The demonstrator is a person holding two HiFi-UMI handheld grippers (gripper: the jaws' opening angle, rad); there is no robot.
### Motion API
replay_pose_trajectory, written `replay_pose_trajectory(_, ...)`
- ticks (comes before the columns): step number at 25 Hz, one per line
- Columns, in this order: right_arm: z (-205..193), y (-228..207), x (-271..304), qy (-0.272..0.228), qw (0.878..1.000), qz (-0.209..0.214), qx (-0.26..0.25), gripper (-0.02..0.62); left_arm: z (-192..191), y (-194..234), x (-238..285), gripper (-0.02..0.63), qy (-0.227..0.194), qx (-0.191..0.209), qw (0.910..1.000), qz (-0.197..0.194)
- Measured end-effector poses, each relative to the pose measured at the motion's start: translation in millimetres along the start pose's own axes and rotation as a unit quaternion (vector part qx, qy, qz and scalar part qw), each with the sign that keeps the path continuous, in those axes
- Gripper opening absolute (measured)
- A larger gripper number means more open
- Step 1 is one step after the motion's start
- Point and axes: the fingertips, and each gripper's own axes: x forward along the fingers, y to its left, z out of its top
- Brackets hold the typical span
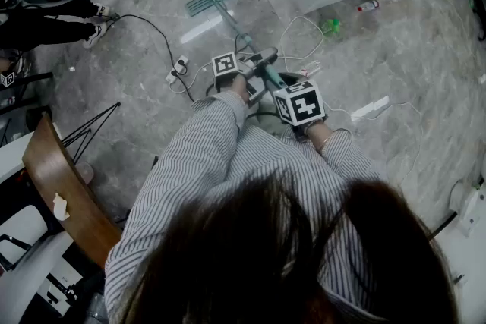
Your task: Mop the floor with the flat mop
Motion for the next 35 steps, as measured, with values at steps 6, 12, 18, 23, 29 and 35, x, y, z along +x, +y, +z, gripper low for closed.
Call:
replay_pose_trajectory(6,10.5,-0.6,0.8,-0.005,1.0,0.007,0.001,0.132,4.6,-5.3,2.5,0.144,0.002,-0.001,1.0,0.004)
replay_pose_trajectory(12,13.7,-15.2,1.0,-0.004,1.0,0.008,-0.01,0.129,7.2,-5.1,16.0,0.146,0.003,0.001,1.0,-0.001)
replay_pose_trajectory(18,21.5,-21.5,1.3,-0.006,1.0,0.018,-0.024,0.133,14.9,-10.5,23.1,0.146,-0.021,-0.002,0.9996,-0.019)
replay_pose_trajectory(23,41.8,-14.0,15.5,0.001,0.999,0.03,-0.045,0.143,40.2,-20.0,18.4,0.146,-0.044,-0.001,0.9987,-0.025)
replay_pose_trajectory(29,85.2,-17.7,51.1,0.011,0.997,0.03,-0.065,0.143,96.2,-33.0,23.2,0.146,-0.04,-0.002,0.9989,-0.025)
replay_pose_trajectory(35,170.8,-30.7,105.0,0.011,0.999,0.02,-0.047,0.137,195.6,-62.3,41.8,0.14,-0.027,0.001,0.9996,-0.005)
